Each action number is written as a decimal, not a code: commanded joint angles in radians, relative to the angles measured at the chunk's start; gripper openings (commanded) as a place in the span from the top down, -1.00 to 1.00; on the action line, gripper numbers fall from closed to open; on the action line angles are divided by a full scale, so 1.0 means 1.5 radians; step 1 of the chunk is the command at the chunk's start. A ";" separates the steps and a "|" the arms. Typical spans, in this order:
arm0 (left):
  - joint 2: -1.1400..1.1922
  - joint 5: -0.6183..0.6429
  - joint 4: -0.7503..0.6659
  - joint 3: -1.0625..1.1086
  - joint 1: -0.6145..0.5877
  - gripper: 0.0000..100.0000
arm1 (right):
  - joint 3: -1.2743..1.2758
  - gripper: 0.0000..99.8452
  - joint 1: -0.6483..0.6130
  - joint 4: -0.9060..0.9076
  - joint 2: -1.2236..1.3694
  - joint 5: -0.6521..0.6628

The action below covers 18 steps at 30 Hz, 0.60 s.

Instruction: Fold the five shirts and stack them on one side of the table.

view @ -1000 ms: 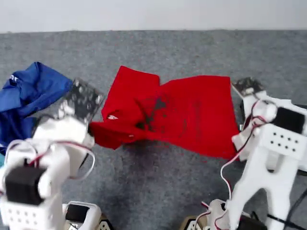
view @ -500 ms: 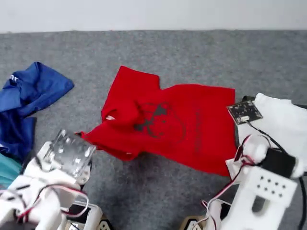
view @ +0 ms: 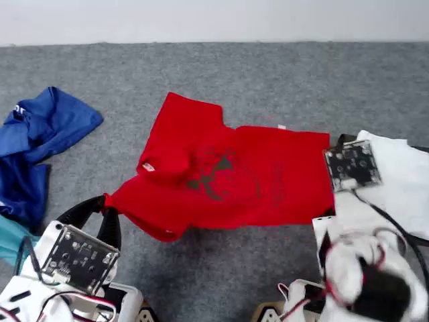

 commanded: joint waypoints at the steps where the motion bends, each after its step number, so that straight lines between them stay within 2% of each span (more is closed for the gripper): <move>1: 0.004 0.005 0.015 -0.048 -0.006 0.97 | -0.108 0.98 -0.009 0.029 -0.017 -0.030; 8: -0.001 0.002 0.015 -0.057 -0.049 0.97 | -0.185 0.98 -0.006 0.029 -0.049 -0.034; 14: 0.001 0.000 0.015 -0.049 -0.048 0.97 | -0.075 0.98 -0.008 0.029 -0.056 -0.033; 18: 0.017 -0.013 0.005 0.018 -0.044 0.97 | 0.019 0.98 -0.009 0.027 -0.050 -0.027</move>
